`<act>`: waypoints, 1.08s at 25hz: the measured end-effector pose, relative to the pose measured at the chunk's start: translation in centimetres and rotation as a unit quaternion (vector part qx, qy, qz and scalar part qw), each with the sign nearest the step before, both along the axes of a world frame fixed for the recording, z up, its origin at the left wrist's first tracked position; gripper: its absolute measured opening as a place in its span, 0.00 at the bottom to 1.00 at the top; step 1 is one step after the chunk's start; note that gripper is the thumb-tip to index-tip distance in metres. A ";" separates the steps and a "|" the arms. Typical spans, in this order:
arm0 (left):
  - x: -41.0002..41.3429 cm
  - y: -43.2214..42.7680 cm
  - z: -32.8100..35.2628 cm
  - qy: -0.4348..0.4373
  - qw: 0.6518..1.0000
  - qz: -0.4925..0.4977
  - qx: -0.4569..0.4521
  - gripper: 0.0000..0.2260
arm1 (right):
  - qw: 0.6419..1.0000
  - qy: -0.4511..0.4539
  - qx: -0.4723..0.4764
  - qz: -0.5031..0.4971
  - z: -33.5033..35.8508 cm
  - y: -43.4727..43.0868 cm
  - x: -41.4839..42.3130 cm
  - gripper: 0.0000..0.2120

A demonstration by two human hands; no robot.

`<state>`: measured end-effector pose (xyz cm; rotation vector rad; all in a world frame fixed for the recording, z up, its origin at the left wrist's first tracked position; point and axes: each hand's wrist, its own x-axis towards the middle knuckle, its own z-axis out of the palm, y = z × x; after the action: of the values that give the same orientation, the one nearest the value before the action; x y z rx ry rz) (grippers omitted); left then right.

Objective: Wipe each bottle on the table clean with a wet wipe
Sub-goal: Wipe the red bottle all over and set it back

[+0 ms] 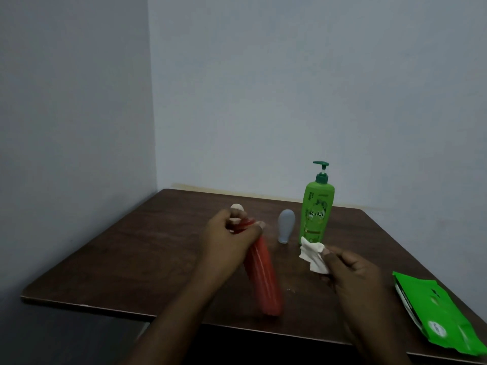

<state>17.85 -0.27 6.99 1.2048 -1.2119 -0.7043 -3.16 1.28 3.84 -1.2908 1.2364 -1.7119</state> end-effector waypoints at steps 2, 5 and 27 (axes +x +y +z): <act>0.6 -0.1 -1.1 0.069 0.996 -0.003 0.056 0.12 | 0.986 0.157 -0.055 -0.032 -0.8 0.5 0.3 0.11; 1.2 0.0 -3.3 0.100 0.987 -0.006 0.125 0.13 | 0.938 0.317 -0.114 -0.083 -2.0 0.6 1.0 0.10; 6.1 0.9 -10.0 0.087 0.963 -0.223 0.123 0.24 | 0.783 0.599 -0.164 0.032 -5.3 0.2 9.9 0.16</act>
<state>23.92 0.65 -2.99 1.0477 -1.2852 -1.3030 6.75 1.45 -1.42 -2.8156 1.4729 -0.9452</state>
